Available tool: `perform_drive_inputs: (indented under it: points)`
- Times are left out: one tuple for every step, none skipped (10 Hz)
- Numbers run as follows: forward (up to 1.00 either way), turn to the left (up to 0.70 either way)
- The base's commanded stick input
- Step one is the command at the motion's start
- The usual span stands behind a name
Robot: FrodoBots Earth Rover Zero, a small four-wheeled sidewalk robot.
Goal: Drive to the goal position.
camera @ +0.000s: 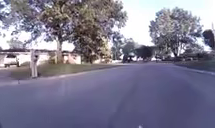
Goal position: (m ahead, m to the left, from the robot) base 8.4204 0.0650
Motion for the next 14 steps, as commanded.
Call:
perform_drive_inputs:
  points:
    - [1.00, 0.00]
    - [1.00, 0.00]
    - [1.00, 0.00]
    - [1.00, 0.00]
    - [1.00, -0.02]
    - [1.00, -0.19]
    - [1.00, -0.09]
    - [1.00, 0.00]
    - [1.00, 0.00]
    - [1.00, 0.00]
    - [1.00, 0.00]
    - [1.00, 0.00]
    - [1.00, 0.00]
    - [1.00, -0.01]
